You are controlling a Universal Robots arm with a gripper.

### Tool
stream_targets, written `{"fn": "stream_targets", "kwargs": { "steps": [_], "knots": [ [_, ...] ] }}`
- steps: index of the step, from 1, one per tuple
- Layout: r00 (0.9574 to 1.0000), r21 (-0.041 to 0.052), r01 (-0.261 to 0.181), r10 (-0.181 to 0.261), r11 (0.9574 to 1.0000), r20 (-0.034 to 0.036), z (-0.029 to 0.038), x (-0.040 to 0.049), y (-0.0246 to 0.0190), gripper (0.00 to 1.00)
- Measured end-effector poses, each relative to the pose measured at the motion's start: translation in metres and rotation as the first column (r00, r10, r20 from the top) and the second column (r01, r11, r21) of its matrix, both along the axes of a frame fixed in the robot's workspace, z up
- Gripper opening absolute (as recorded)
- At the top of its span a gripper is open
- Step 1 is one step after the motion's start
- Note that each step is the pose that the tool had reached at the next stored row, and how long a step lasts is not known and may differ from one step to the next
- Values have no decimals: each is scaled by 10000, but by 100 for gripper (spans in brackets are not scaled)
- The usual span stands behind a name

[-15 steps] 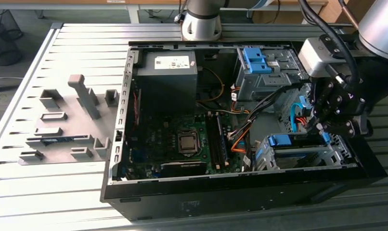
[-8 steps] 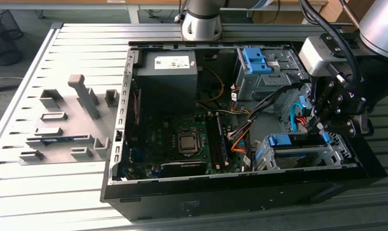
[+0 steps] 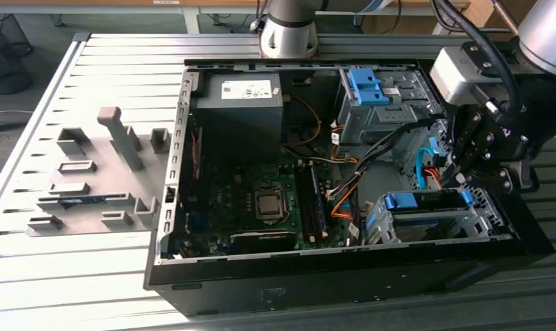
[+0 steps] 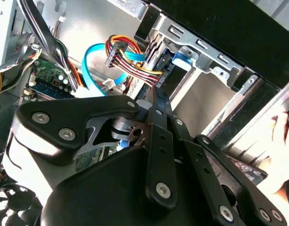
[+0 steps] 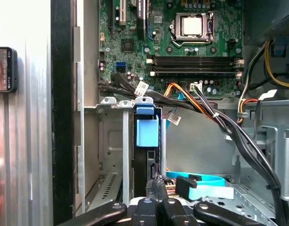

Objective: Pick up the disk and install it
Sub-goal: 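Insert the second disk wire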

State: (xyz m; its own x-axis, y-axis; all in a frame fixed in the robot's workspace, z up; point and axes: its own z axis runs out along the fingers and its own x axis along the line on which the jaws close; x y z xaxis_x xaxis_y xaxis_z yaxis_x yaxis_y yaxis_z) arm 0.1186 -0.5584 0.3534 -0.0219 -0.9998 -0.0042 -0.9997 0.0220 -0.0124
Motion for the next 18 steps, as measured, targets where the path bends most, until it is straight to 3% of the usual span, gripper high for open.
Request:
{"fn": "stream_targets", "kwargs": {
  "steps": [3, 10, 18],
  "knots": [
    [10000, 0, 1, -1, 10000, 1, 93, -1, 0, 11],
    [10000, 2, 1, -1, 10000, 18, 104, -154, 0, 11],
    [10000, 0, 1, -1, 10000, 19, 244, -170, 0, 11]
  ]
}}
